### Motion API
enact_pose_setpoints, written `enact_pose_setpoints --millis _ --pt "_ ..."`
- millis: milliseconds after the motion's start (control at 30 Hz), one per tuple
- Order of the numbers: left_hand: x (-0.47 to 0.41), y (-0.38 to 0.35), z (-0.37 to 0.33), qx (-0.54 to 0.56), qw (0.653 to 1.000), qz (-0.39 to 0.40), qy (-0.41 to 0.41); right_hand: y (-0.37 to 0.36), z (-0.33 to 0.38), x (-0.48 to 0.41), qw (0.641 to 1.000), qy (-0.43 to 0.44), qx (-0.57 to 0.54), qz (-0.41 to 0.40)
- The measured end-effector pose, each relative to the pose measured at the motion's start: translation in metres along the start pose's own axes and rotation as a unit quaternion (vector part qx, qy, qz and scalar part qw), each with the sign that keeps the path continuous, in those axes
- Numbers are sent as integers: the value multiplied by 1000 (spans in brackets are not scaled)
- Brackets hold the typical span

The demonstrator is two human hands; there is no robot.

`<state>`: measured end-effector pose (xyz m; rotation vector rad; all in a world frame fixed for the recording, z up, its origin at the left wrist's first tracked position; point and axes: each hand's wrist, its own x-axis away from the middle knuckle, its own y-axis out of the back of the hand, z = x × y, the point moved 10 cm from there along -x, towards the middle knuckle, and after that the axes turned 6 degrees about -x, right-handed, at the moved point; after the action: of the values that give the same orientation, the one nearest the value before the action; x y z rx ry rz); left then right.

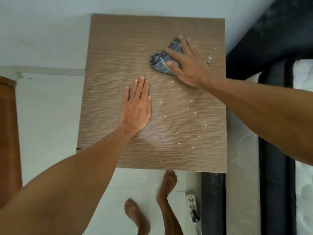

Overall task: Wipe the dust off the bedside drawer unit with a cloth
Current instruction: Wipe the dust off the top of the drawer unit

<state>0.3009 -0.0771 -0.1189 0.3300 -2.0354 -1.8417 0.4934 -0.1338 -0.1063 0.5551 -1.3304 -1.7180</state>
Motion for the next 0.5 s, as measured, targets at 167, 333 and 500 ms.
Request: enact_pose_setpoints --millis 167,333,500 --pt "0 2 0 1 1000 -15 -7 -25 41 60 998 47 34 17" --pt "2 0 0 12 999 -5 -35 -44 73 117 997 68 20 16" --pt "2 4 0 31 999 2 -37 -66 103 167 994 101 14 26"
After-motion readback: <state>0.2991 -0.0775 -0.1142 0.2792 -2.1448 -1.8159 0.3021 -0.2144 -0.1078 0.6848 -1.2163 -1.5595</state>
